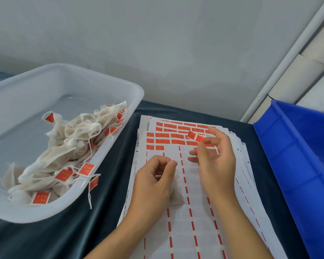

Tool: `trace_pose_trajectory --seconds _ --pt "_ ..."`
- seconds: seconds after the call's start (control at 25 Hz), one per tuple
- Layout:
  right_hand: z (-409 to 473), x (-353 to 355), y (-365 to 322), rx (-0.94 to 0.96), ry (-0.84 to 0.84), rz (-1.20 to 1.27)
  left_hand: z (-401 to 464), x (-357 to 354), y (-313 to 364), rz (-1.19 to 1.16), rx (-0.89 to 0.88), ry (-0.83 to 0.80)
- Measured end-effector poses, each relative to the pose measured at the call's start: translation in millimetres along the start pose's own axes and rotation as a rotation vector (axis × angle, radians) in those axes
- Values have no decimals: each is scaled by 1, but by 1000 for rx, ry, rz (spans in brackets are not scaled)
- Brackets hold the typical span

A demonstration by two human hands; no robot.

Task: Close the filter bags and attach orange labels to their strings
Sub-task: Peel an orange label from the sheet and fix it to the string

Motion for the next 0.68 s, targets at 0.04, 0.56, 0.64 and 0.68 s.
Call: trace_pose_trajectory --seconds 0.04,0.56,0.64,0.68 --pt "-10 0 4 -42 -39 80 -1 1 3 5 -22 2" --pt "-49 -14 30 -276 -188 542 -9 -18 15 3 -97 -199" --pt "-46 -11 29 -272 -163 578 -10 -27 15 67 -103 -253" --pt "-44 -9 29 -270 -141 582 -9 -31 15 104 -105 -280"
Point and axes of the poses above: each hand's wrist, its own z-axis towards the middle knuckle, its own x-axis out of the back of the hand, y = z × x, the point moved 9 cm from there along z, towards the middle knuckle, and after that the axes turned 4 degrees about x, right-handed, at the moved point
